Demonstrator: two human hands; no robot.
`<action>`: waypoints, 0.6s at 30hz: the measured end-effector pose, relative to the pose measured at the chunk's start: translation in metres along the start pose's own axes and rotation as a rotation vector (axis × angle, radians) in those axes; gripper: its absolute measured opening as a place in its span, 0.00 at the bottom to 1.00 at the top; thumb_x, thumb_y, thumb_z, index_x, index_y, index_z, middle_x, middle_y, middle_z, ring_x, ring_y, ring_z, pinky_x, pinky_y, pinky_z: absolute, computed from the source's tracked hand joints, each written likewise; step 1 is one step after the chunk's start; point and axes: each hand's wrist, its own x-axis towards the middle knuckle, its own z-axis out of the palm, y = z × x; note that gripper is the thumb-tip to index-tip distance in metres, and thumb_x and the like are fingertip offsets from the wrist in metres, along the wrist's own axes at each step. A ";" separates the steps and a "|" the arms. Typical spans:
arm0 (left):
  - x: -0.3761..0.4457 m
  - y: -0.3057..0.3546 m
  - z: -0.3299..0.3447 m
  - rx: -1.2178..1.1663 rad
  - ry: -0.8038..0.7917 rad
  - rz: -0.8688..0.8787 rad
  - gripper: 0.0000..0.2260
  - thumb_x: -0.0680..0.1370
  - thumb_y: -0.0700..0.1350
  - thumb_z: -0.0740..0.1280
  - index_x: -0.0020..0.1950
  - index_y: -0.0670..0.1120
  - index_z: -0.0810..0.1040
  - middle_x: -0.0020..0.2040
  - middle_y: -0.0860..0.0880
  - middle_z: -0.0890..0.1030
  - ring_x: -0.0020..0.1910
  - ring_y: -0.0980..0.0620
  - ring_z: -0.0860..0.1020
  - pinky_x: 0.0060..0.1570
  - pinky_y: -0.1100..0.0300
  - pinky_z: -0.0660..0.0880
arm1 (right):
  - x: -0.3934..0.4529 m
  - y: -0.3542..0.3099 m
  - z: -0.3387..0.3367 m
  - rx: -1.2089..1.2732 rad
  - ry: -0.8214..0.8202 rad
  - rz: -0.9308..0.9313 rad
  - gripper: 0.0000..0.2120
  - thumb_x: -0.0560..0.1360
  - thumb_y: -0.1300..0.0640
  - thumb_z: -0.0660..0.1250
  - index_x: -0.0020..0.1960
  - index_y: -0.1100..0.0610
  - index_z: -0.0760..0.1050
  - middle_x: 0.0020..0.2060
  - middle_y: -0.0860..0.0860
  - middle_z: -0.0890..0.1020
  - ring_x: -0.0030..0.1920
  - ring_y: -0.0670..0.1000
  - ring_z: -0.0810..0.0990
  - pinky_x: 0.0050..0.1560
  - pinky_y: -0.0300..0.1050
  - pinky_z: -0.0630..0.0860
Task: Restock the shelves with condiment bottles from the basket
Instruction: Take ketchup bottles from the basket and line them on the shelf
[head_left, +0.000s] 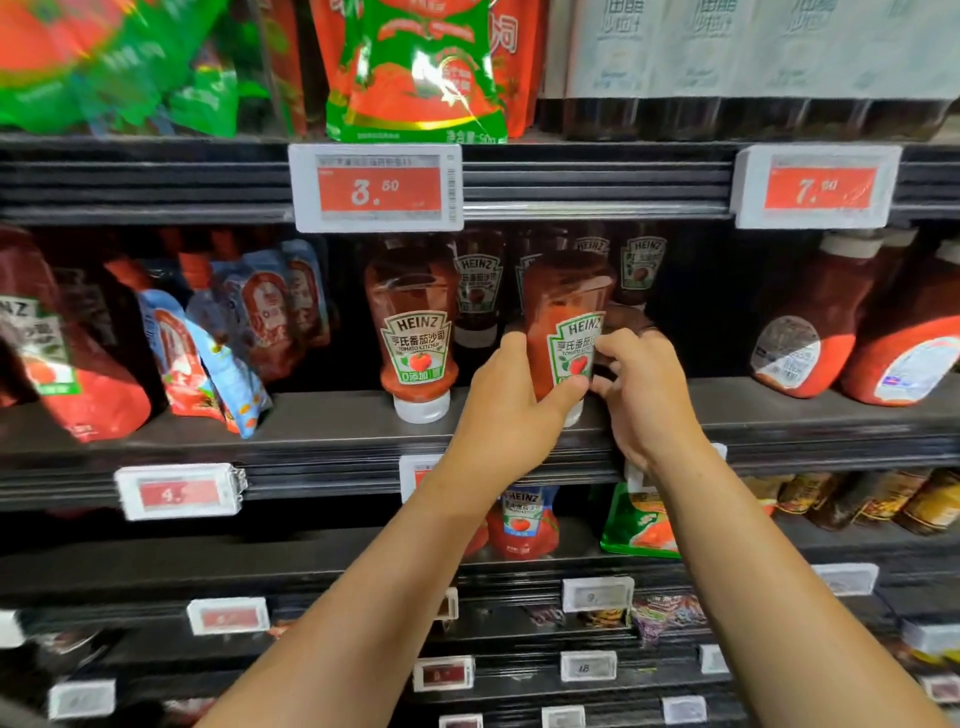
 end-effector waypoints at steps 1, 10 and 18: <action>0.001 -0.001 -0.001 -0.014 -0.013 -0.016 0.14 0.77 0.53 0.73 0.50 0.53 0.68 0.50 0.53 0.79 0.48 0.57 0.78 0.40 0.64 0.70 | 0.000 0.000 0.000 -0.001 -0.008 0.001 0.15 0.71 0.62 0.63 0.56 0.65 0.78 0.47 0.58 0.86 0.48 0.55 0.86 0.43 0.47 0.82; -0.034 -0.012 -0.028 0.024 0.369 0.321 0.16 0.75 0.45 0.75 0.62 0.48 0.77 0.55 0.55 0.79 0.55 0.58 0.79 0.52 0.65 0.78 | -0.009 0.006 -0.001 -0.145 -0.128 -0.082 0.24 0.73 0.56 0.74 0.66 0.53 0.71 0.56 0.56 0.85 0.57 0.58 0.85 0.56 0.54 0.82; -0.022 -0.037 -0.092 0.090 0.503 0.058 0.43 0.64 0.54 0.82 0.70 0.60 0.59 0.56 0.58 0.60 0.51 0.69 0.66 0.54 0.72 0.69 | -0.012 0.010 0.026 -0.440 -0.143 -0.270 0.33 0.78 0.52 0.71 0.64 0.20 0.57 0.57 0.49 0.84 0.51 0.44 0.85 0.53 0.38 0.81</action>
